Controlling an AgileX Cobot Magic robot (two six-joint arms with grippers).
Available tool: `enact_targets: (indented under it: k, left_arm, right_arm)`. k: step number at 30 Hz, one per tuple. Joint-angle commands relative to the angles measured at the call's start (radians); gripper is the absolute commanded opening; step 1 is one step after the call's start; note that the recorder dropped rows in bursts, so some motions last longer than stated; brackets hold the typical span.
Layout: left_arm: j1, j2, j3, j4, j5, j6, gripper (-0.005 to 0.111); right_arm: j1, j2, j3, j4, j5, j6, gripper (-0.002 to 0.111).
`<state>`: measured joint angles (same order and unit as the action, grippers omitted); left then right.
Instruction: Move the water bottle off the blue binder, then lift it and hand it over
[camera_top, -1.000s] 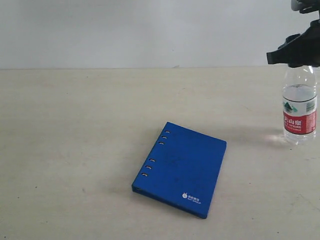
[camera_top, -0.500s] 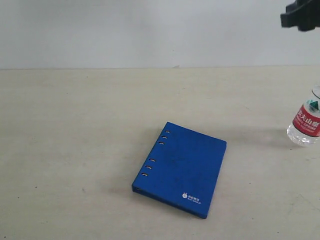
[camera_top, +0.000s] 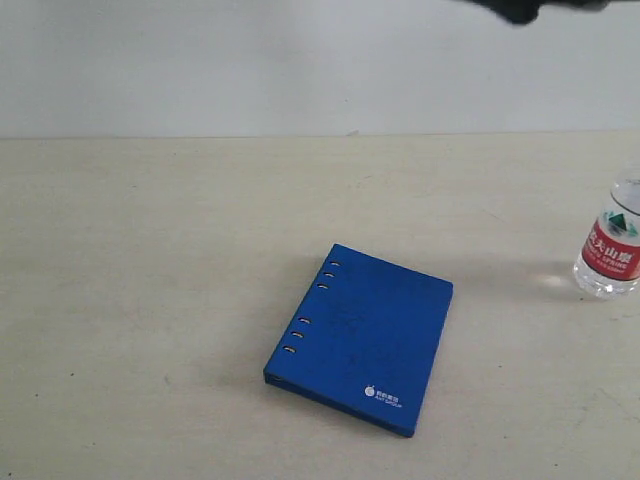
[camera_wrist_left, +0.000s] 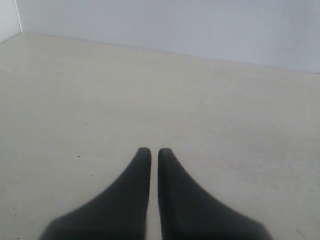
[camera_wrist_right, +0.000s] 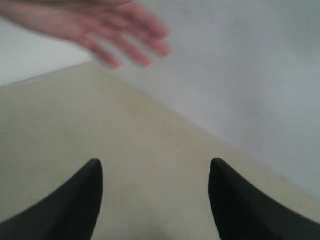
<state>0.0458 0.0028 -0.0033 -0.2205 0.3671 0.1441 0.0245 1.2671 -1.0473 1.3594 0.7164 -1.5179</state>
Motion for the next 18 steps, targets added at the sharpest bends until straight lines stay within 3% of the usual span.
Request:
enact_targets:
  k: [1,6,15,18]
  left_arm:
    - [-0.007,-0.003,0.003,0.0,-0.007,0.005,0.005]
    - [-0.007,-0.003,0.003,0.012,-0.007,0.01,0.005]
    - [-0.007,-0.003,0.003,0.036,-0.015,0.034,0.005]
    - [-0.007,-0.003,0.003,0.108,-0.115,0.186,0.005]
  right_arm:
    - [0.076,0.022,-0.001,-0.407,0.244,0.339,0.057]
    - [0.131,0.041,0.109,-0.686,0.138,0.553,0.057]
    - [0.133,0.06,0.355,-0.671,0.075,0.63,0.057]
    - [0.135,0.06,0.431,-0.633,0.037,0.64,0.057]
